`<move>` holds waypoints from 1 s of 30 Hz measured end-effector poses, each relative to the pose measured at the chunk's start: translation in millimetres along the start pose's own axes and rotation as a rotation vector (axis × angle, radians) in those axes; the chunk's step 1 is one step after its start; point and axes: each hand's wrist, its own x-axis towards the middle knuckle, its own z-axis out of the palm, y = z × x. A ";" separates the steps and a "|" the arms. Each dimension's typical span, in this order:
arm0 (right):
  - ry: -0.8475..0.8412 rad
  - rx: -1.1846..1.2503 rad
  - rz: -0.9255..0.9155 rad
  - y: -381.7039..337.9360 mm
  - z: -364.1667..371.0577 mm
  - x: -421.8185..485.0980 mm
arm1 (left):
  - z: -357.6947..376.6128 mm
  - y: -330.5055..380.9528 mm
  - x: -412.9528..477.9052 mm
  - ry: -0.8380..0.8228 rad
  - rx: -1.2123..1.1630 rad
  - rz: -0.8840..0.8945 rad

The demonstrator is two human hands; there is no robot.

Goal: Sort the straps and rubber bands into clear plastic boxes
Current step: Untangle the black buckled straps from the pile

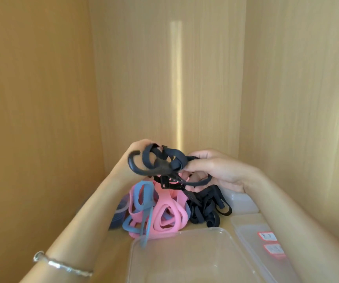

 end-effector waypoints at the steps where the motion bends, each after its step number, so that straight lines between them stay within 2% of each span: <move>1: 0.023 0.006 0.008 1.1 0.3 1.7 | 1.2 1.1 0.2 0.008 -0.010 0.001; 3: 0.018 -0.023 0.028 2.8 2.5 5.0 | 3.2 8.4 -5.2 0.000 -0.060 0.011; 5: -0.033 -0.010 0.040 4.1 6.9 6.8 | 9.1 13.6 -9.3 -0.097 -0.033 0.012; 10: -0.126 0.192 0.010 3.1 10.9 4.2 | 16.9 3.7 -8.0 -0.222 0.043 0.026; 15: 0.031 0.278 -0.053 10.0 6.7 12.4 | 20.7 7.4 -10.5 -0.322 0.079 0.133; 17: 0.021 0.217 -0.070 9.1 8.0 11.7 | 25.9 12.9 -12.5 -0.300 0.080 0.159; 21: -0.004 0.074 0.010 7.1 5.6 8.8 | 30.5 4.2 -9.2 -0.183 0.056 0.120; 23: 0.033 0.052 0.024 7.2 7.0 11.0 | 28.7 -3.9 -6.3 -0.069 0.172 0.133; 25: 0.080 0.190 0.009 8.7 8.5 16.3 | 25.7 -6.5 -5.7 -0.044 0.323 0.201; 30: 0.203 0.602 0.056 18.6 12.7 34.8 | 14.6 -14.7 -1.9 -0.239 0.558 0.328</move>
